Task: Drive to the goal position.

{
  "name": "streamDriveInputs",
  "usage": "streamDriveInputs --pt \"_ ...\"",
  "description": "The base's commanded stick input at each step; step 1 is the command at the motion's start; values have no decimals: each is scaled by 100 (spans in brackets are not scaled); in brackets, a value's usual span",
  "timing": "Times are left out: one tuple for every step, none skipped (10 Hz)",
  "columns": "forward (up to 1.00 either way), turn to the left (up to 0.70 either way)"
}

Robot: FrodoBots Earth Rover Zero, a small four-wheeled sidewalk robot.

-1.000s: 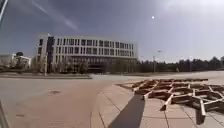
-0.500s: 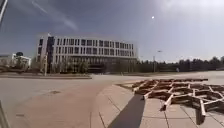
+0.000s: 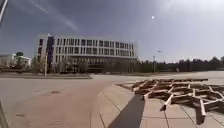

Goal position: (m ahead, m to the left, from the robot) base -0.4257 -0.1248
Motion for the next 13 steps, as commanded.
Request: streamDriveInputs --pt "5 0" --pt "5 0" --pt "5 0" --pt "5 0" --pt "5 0" --pt "5 0" --pt "5 0" --pt "5 0" --pt "5 0" --pt "5 0" --pt "5 0" --pt "5 0" --pt "5 0"
